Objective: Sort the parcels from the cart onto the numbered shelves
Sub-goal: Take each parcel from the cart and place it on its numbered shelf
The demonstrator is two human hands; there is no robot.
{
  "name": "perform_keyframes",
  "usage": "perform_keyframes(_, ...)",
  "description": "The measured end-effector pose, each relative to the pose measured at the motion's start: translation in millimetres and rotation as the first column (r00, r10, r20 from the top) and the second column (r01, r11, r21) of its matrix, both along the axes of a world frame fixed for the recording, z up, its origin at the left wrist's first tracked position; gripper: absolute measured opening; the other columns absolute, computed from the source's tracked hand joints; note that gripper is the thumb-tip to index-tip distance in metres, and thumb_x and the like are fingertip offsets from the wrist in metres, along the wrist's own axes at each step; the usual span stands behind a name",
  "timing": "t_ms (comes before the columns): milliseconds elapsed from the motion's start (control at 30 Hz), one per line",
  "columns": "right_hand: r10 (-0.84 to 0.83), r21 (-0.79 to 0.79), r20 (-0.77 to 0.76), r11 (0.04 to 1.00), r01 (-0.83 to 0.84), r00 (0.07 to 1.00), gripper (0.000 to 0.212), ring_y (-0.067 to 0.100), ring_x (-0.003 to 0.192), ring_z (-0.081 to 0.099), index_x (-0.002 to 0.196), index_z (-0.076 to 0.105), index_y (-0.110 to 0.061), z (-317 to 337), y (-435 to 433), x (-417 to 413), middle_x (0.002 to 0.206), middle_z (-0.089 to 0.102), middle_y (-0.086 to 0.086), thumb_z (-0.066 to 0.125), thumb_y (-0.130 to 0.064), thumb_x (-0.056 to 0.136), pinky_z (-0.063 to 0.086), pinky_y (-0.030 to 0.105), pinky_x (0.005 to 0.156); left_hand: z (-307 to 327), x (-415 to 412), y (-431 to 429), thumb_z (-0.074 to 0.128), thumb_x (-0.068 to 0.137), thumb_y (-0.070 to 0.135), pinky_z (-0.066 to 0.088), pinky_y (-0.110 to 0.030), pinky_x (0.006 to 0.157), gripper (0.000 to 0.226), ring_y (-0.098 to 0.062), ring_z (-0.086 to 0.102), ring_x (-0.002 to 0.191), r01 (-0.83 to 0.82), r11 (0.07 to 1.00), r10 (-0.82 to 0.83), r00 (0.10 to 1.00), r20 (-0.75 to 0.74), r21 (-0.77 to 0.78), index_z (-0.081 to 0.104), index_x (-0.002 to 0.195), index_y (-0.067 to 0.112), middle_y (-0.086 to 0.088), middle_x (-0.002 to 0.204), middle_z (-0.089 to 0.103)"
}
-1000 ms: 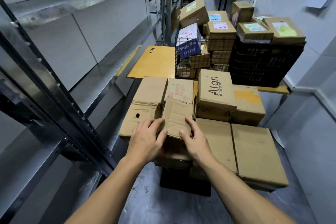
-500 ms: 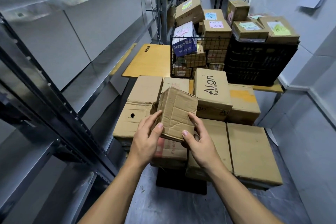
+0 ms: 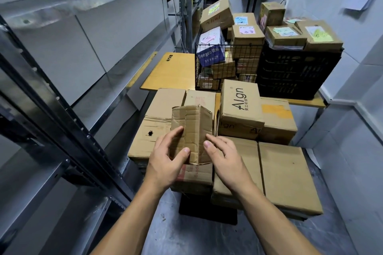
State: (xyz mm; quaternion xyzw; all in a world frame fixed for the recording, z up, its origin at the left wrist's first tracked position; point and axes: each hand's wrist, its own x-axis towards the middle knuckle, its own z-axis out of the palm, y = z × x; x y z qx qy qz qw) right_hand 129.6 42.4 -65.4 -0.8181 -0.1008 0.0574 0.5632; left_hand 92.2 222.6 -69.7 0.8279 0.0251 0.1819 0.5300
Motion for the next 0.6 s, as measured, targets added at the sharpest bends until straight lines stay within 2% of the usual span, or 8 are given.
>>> perform_keyframes(67, 0.053, 0.075, -0.032, 0.996, -0.050, 0.998, 0.069, 0.007, 0.125, 0.054, 0.142, 0.052, -0.028, 2.6, 3.8, -2.7, 0.137, 0.057, -0.001, 0.055, -0.061, 0.082, 0.042, 0.034, 0.111, 2.6, -2.0, -3.0, 0.063, 0.080, 0.033, 0.039, -0.023, 0.106, 0.054, 0.001, 0.048, 0.123, -0.012, 0.998, 0.010, 0.999, 0.035, 0.059, 0.050, 0.131, 0.042, 0.010, 0.130, 0.052)
perform_keyframes(167, 0.032, 0.232, -0.045, 0.973, -0.021, 0.998, 0.062, 0.012, 0.120, 0.061, 0.143, 0.044, -0.025, -2.7, 9.1, -8.3, 0.133, 0.062, -0.001, 0.071, -0.039, 0.089, 0.049, 0.043, 0.105, 3.7, -5.5, -12.3, 0.064, 0.084, 0.030, 0.036, -0.011, 0.101, 0.059, 0.000, 0.046, 0.125, -0.012, 0.986, -0.007, 0.994, 0.110, 0.167, 0.045, 0.140, 0.036, 0.008, 0.135, 0.049)
perform_keyframes(267, -0.032, 0.303, -0.036, 0.952, 0.042, 0.999, 0.046, 0.006, 0.111, 0.066, 0.131, 0.049, -0.040, -7.9, 5.5, -9.2, 0.120, 0.069, -0.008, 0.069, -0.025, 0.093, 0.053, 0.043, 0.100, 3.9, -8.4, -14.5, 0.062, 0.086, 0.030, 0.047, -0.014, 0.089, 0.058, -0.005, 0.055, 0.120, 0.088, 0.996, -0.085, 0.987, 0.136, -0.017, 0.043, 0.139, 0.042, 0.015, 0.133, 0.054)
perform_keyframes(367, -0.005, 0.437, -0.090, 0.898, 0.044, 0.996, 0.039, 0.016, 0.112, 0.068, 0.124, 0.052, -0.039, -8.2, 1.8, -6.5, 0.118, 0.072, 0.001, 0.064, -0.013, 0.096, 0.053, 0.048, 0.100, 0.8, -10.3, -8.3, 0.060, 0.087, 0.032, 0.050, -0.026, 0.093, 0.042, -0.010, 0.061, 0.115, 0.057, 0.987, -0.037, 0.990, 0.133, -0.148, 0.054, 0.127, 0.043, 0.012, 0.123, 0.063)
perform_keyframes(433, 0.000, 0.524, -0.151, 0.848, 0.080, 0.989, 0.038, 0.027, 0.113, 0.067, 0.126, 0.051, -0.032, -9.1, 2.4, -5.1, 0.120, 0.070, 0.011, 0.060, -0.008, 0.097, 0.051, 0.056, 0.101, -2.3, -11.0, -4.0, 0.060, 0.087, 0.031, 0.049, -0.024, 0.095, 0.037, -0.005, 0.060, 0.112, -0.012, 0.996, 0.021, 0.994, 0.106, -0.087, 0.057, 0.123, 0.039, 0.010, 0.121, 0.062)
perform_keyframes(500, 0.023, 0.592, -0.209, 0.798, 0.108, 0.978, 0.040, 0.028, 0.110, 0.068, 0.129, 0.049, -0.027, -9.6, 3.3, -5.2, 0.120, 0.071, 0.014, 0.060, -0.009, 0.096, 0.050, 0.058, 0.099, -4.7, -12.5, -1.2, 0.058, 0.084, 0.042, 0.042, -0.016, 0.098, 0.043, 0.002, 0.054, 0.116, -0.064, 0.998, 0.063, 0.996, 0.066, 0.009, 0.055, 0.126, 0.036, 0.008, 0.124, 0.057)
perform_keyframes(600, 0.107, 0.658, -0.237, 0.748, 0.079, 0.966, 0.048, 0.027, 0.103, 0.069, 0.132, 0.048, -0.024, -9.5, 2.5, -5.4, 0.113, 0.073, 0.012, 0.063, -0.017, 0.087, 0.050, 0.059, 0.097, -7.9, -17.4, 2.4, 0.058, 0.081, 0.050, 0.040, -0.015, 0.100, 0.058, 0.001, 0.050, 0.123, -0.062, 0.997, 0.063, 0.998, 0.015, -0.044, 0.052, 0.135, 0.029, 0.006, 0.133, 0.053)
